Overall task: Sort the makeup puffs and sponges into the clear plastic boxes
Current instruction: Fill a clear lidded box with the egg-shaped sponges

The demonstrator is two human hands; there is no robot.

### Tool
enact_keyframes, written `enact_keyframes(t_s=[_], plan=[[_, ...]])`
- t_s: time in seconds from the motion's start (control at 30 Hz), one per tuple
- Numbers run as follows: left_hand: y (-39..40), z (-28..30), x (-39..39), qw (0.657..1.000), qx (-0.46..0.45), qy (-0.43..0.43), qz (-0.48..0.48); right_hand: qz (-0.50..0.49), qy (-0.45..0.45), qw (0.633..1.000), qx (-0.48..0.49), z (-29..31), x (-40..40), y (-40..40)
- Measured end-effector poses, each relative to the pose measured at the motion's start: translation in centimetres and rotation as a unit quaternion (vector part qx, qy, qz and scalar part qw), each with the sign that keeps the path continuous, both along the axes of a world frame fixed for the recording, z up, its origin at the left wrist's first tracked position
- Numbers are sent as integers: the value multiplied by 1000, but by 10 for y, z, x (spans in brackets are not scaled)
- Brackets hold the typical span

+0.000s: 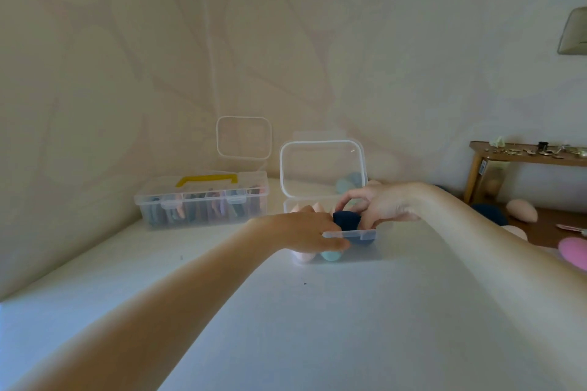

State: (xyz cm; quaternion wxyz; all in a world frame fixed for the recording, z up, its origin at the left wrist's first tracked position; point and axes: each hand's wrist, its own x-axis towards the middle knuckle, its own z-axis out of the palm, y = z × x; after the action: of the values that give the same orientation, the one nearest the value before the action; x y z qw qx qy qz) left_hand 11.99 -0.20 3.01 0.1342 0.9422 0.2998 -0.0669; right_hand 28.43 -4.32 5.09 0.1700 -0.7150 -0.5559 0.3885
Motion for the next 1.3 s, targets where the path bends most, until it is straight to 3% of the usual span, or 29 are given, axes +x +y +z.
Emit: enact_keyframes(t_s=[0.1,0.3,0.53,0.67,0.77,0.87,1.0,1.1,1.2,1.3], plan=[[-2,1,-2,1000,21,17,2,5,-46,999,-9,0,-6,4],[1,-1,0,997,61,35,-27,11,-35,999,-3,6,-4,5],[4,-5,7,995,83,29,-47,39,-185,979,-76,14,-15,11],[6,-11,10,995,90,5,-46,10,-331,943,-42,6,-24,3],[5,-10,13,997,74,2,-33,32,-351,936,-11,-8,-28,12],[2,-3,11,999,27,-14,-17,48,-384,921,-38,4,-35,9],[17,15,-3,985,-62,-153,42,23,-257,965,-48,17,-26,4],[28,28,-18,966,-74,-237,72,3,-205,979,-4,21,-13,1],[26,31,-26,975,-62,-203,66,-3,-184,981,65,21,-9,-1],[18,25,-25,978,-80,-181,66,10,-154,986,56,17,-19,-4]])
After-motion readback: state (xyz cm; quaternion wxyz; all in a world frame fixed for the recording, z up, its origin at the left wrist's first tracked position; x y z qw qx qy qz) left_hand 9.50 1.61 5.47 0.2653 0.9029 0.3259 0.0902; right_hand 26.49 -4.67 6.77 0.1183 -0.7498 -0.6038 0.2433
